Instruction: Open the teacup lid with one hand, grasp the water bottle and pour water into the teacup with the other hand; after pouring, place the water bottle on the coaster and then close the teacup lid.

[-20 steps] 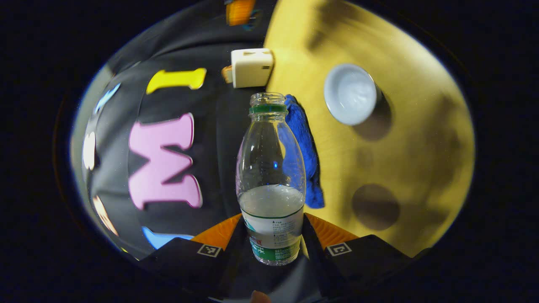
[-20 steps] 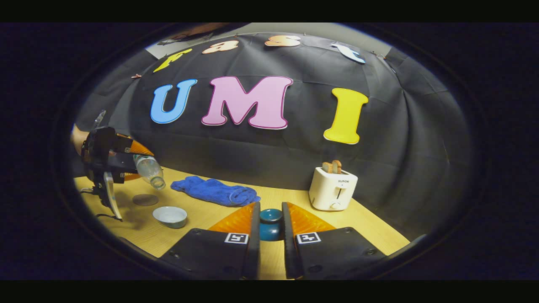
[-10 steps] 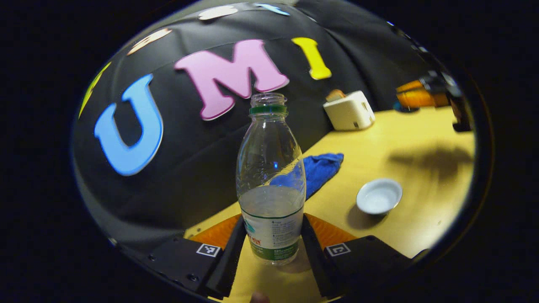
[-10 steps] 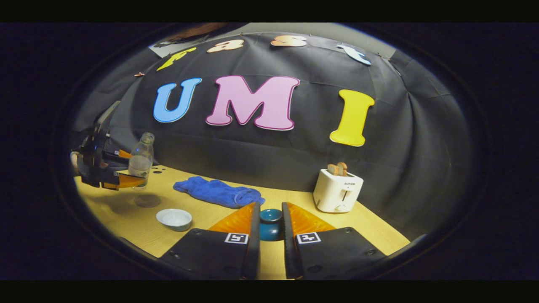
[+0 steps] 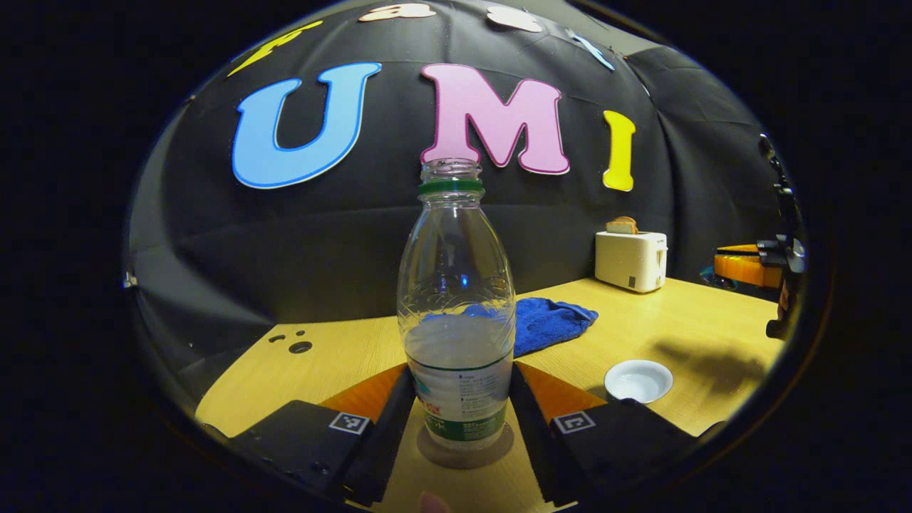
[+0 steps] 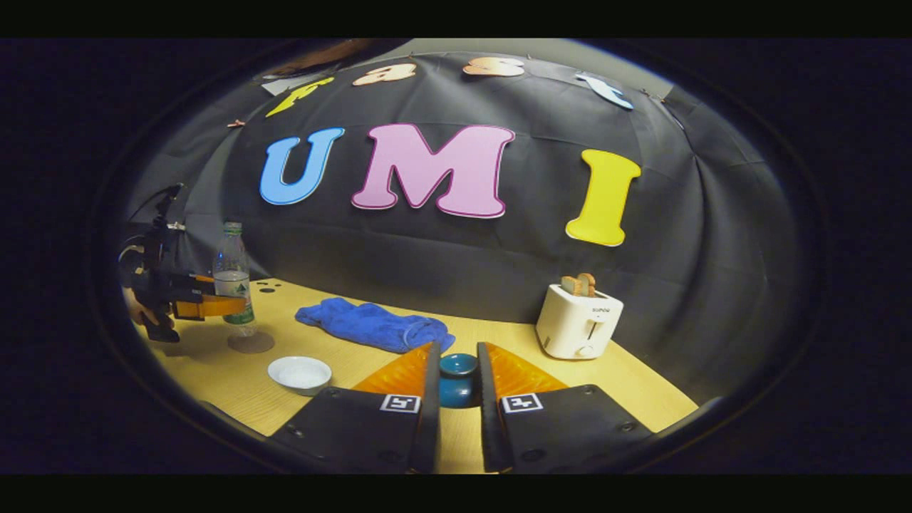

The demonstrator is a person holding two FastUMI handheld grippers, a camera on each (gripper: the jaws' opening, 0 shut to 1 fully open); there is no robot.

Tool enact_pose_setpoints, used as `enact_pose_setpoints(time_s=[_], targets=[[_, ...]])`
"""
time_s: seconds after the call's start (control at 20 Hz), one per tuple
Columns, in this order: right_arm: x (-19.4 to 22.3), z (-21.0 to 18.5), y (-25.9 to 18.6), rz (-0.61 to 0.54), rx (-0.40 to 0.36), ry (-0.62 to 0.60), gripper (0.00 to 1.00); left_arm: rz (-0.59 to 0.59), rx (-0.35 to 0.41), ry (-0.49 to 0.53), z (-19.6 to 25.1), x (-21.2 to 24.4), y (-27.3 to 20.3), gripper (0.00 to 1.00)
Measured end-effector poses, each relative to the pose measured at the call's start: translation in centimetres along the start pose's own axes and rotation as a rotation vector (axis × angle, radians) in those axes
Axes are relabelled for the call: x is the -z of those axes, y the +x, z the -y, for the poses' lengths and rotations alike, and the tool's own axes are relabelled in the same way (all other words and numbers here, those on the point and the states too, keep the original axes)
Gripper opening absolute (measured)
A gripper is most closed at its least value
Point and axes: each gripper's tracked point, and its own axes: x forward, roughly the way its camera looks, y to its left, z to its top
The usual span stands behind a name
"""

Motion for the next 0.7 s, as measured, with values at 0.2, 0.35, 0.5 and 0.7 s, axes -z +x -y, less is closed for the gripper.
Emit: enact_pose_setpoints(time_s=[0.2,0.35,0.5,0.7], targets=[[0.0,-0.5,0.6,-0.002,-0.005,-0.001,0.27,-0.025,-0.003,-0.037,-0.9,1.7,0.2,0.8],[0.2,-1.0,0.9,-0.009,-0.014,-0.002,0.22,-0.025,-0.003,-0.046,-1.1,2.1,0.5,0.81],[0.2,-1.3,1.1,-0.011,-0.019,-0.002,0.22,-0.045,0.005,-0.057,-1.0,2.6,0.4,0.84],[-0.1,-2.3,1.3,-0.007,-0.044,0.01,0.27,-0.05,0.009,-0.047,-1.0,2.5,0.1,0.92]])
